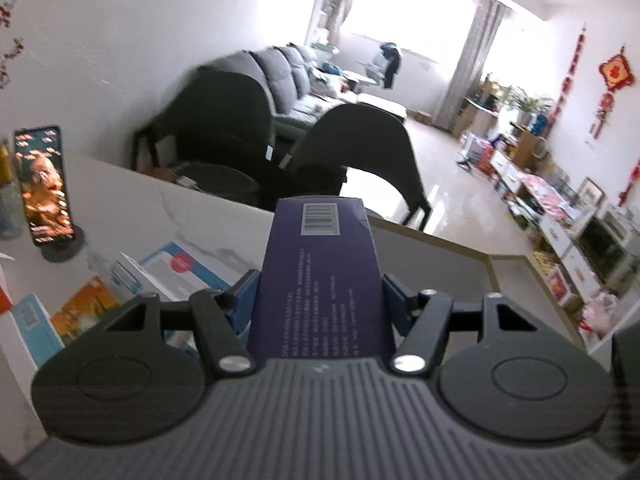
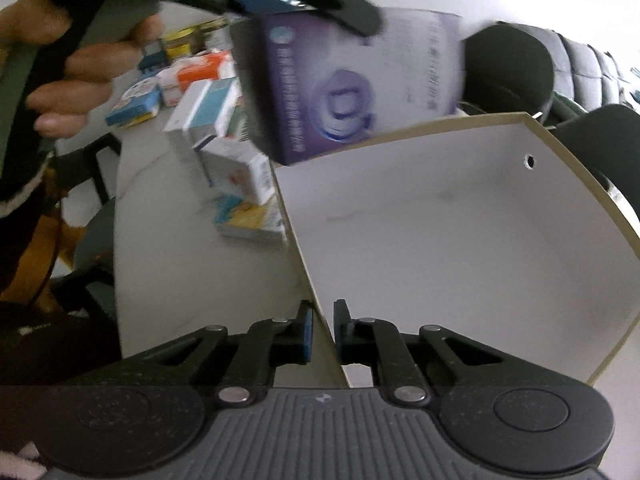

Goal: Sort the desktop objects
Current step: 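Carry the purple box with the left gripper over the beige box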

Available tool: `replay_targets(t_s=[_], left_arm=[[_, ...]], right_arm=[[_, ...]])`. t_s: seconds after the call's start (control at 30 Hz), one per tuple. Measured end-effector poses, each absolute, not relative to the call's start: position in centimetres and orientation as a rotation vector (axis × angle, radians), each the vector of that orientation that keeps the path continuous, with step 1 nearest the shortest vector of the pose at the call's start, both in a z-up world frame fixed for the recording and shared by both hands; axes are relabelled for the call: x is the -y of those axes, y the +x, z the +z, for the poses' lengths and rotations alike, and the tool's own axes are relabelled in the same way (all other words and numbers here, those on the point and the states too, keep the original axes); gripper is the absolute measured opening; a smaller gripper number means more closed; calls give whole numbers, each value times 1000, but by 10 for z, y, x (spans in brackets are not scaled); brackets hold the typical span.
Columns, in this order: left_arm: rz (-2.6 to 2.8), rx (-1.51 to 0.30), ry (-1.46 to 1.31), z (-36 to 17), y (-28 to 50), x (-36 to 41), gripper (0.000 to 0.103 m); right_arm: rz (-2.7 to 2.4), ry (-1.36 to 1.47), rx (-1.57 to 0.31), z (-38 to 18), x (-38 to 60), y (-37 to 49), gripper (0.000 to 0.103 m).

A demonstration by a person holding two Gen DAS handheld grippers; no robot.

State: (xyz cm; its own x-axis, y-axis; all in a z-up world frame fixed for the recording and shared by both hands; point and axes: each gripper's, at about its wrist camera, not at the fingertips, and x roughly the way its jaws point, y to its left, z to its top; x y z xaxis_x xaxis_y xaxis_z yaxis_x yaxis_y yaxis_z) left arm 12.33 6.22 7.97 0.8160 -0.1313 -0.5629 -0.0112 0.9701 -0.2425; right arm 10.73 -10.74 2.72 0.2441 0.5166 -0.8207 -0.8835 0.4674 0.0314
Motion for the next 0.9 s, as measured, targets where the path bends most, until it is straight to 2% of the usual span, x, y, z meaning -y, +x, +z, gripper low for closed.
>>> replay_targets(t_s=[0.5, 0.53, 0.57, 0.6, 0.63, 0.67, 0.9], left_arm=[[-178, -670, -158, 68, 128, -25, 63], [-185, -675, -145, 67, 130, -20, 63], [-191, -680, -132, 67, 133, -16, 63], [-201, -688, -122, 65, 136, -11, 63], [-210, -697, -116, 64, 139, -6, 63], [-217, -706, -113, 62, 142, -2, 63], [-248, -750, -70, 50, 160, 31, 63]], right_arm=[[1101, -546, -856, 40, 123, 67, 10], [1072, -521, -838, 44, 129, 66, 19], [1044, -497, -820, 49, 134, 65, 34], [1015, -472, -801, 53, 140, 64, 44], [982, -445, -781, 59, 147, 63, 63], [937, -412, -755, 65, 155, 62, 74], [707, -232, -640, 99, 210, 56, 85]])
